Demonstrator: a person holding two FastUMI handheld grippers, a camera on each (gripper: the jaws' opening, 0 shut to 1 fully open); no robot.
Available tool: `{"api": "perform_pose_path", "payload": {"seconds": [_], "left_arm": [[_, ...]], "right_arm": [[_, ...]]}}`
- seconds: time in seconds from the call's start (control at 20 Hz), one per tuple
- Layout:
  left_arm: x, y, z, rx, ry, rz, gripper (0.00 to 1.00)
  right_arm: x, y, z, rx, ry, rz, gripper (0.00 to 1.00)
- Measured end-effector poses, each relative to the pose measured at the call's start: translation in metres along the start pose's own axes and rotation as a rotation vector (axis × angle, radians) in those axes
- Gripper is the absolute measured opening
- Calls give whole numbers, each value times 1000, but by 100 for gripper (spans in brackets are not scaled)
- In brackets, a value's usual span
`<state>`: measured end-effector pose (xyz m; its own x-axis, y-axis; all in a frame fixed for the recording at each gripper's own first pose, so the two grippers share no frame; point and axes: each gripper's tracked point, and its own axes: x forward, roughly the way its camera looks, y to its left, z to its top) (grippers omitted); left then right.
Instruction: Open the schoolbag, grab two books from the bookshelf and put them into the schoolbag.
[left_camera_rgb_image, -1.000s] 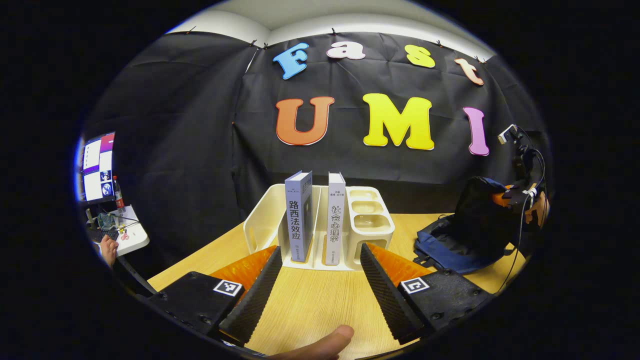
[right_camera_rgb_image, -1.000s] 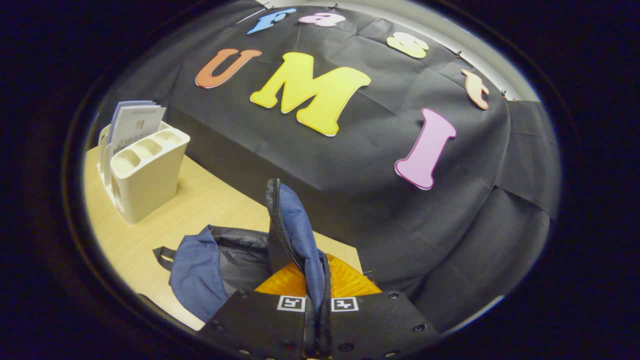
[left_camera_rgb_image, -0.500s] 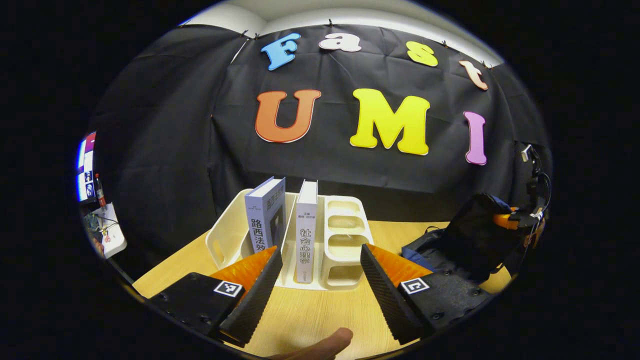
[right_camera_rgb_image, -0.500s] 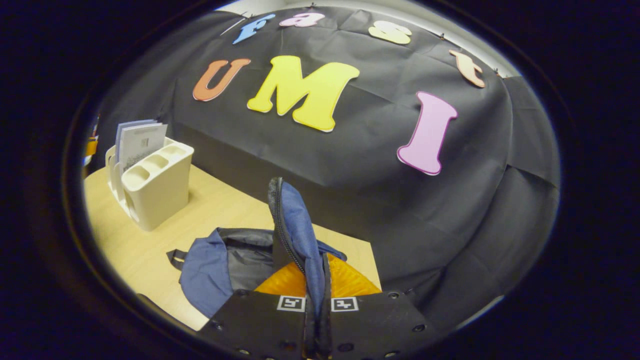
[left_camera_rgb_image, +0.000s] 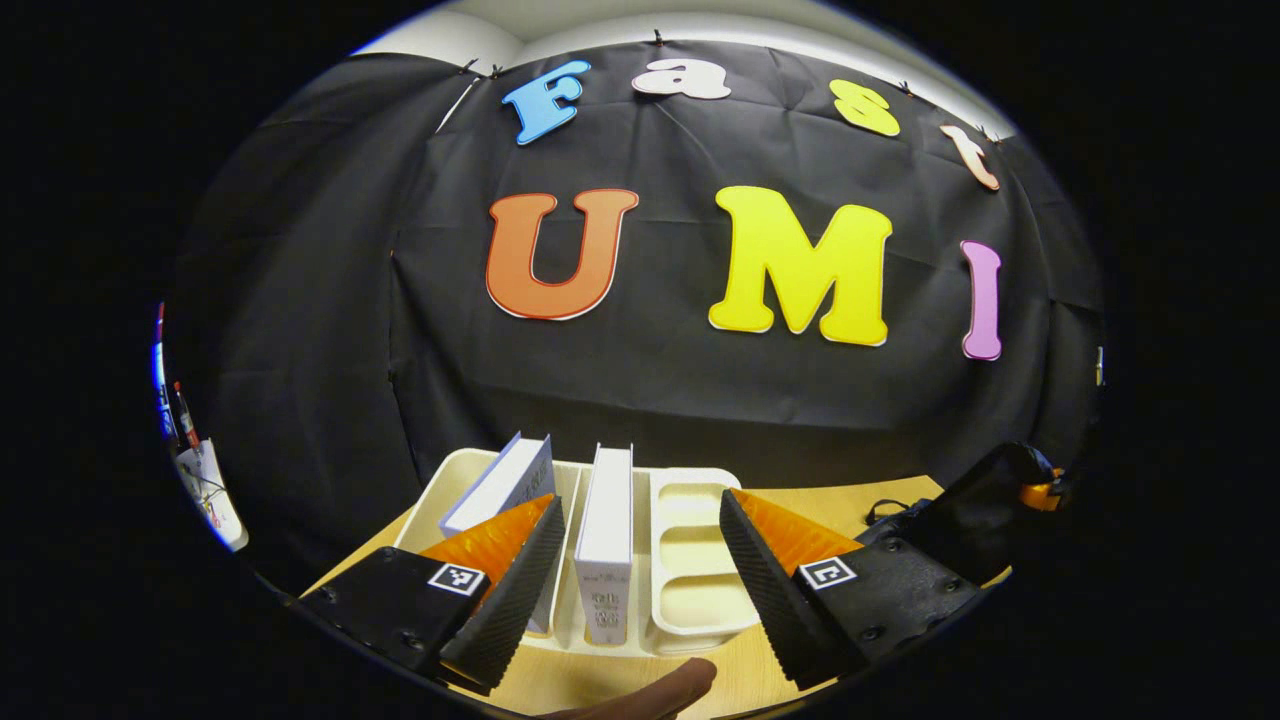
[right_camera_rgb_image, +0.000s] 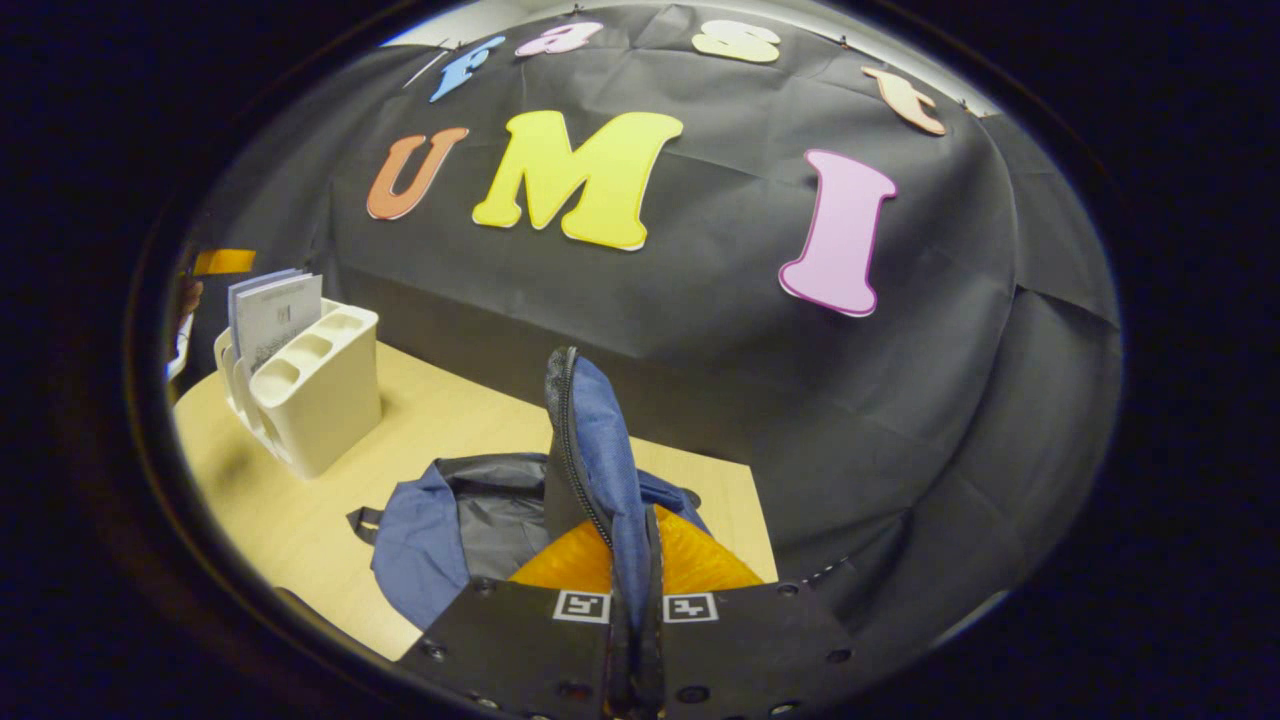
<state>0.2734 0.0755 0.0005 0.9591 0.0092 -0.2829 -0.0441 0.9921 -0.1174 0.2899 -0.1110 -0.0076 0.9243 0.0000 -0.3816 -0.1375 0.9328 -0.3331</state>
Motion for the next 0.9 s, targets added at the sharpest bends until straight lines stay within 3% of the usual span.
{"api": "perform_pose_path", "payload": {"seconds": [0.3, 0.75, 0.9], "left_arm": [[61, 6, 12, 13, 88, -20, 95], [96, 6, -49, 178, 442, 0, 93], [97, 12, -68, 226, 570, 27, 87]], "right_arm": [[-2, 5, -4, -16, 7, 30, 5], [-4, 4, -15, -5, 17, 44, 5], [-4, 9, -13, -15, 22, 49, 5]]}}
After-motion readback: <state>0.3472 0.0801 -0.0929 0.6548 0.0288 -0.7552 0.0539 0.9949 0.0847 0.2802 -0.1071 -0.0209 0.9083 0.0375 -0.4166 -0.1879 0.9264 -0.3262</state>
